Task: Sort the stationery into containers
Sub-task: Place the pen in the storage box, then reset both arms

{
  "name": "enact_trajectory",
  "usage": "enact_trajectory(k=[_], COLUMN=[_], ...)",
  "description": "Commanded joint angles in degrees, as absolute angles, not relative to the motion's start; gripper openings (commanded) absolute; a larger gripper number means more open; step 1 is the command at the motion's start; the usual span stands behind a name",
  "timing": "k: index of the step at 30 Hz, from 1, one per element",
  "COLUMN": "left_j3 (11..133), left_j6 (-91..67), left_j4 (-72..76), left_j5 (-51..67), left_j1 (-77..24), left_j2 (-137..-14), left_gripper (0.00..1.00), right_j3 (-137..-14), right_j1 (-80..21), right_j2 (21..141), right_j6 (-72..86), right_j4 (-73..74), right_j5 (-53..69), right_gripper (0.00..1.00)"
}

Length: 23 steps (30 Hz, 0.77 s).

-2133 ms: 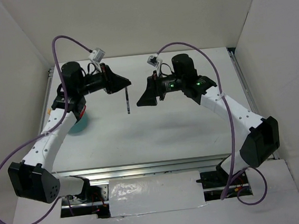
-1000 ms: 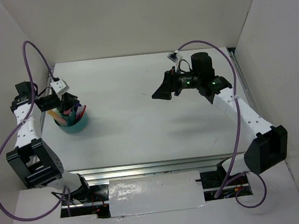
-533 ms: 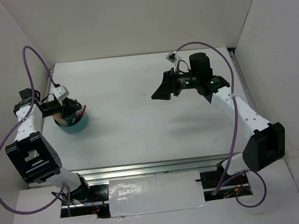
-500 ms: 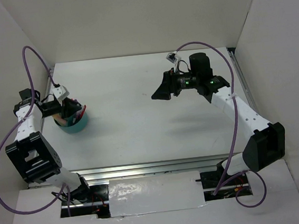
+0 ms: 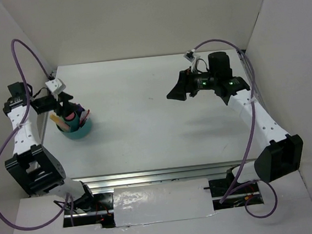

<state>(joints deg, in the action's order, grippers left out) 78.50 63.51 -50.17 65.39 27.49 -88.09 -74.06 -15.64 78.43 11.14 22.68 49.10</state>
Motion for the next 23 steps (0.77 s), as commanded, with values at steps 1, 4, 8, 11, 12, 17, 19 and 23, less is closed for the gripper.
enact_trajectory(k=[1, 4, 8, 11, 12, 17, 19, 23], left_j3=[85.8, 92.0, 86.6, 74.1, 74.0, 62.5, 59.9, 58.1], left_j6=[40.4, 34.7, 25.0, 15.5, 12.9, 5.5, 4.6, 5.4], left_j4=[-42.1, -53.3, -50.6, -41.7, -38.8, -32.6, -32.7, -34.5], left_j5=[53.7, 37.3, 24.5, 15.4, 12.9, 5.7, 5.2, 5.4], left_j1=[22.0, 10.5, -3.4, -10.9, -12.1, -17.8, -17.5, -17.1], left_j2=[-81.4, -81.6, -77.5, -70.0, -70.0, -60.9, -59.0, -56.3], left_gripper=[0.70, 0.73, 0.99, 0.99, 0.99, 0.99, 1.00, 0.99], right_j3=[-77.3, -75.8, -69.5, -63.7, -62.2, -53.0, -49.6, -45.4], right_j1=[-12.0, -9.1, -6.1, -3.4, -2.8, 1.6, 2.8, 3.7], right_j2=[72.9, 69.4, 62.1, 55.5, 53.7, 44.4, 42.1, 35.5], right_j6=[4.3, -3.4, -7.6, -9.7, -10.1, -12.4, -13.0, -13.4], right_j4=[29.0, 34.2, 37.0, 36.0, 35.8, 35.2, 34.7, 33.8], right_j5=[44.1, 35.7, 24.5, 18.8, 17.5, 15.8, 16.2, 17.0], right_gripper=[0.86, 0.88, 0.93, 1.00, 1.00, 1.00, 1.00, 1.00])
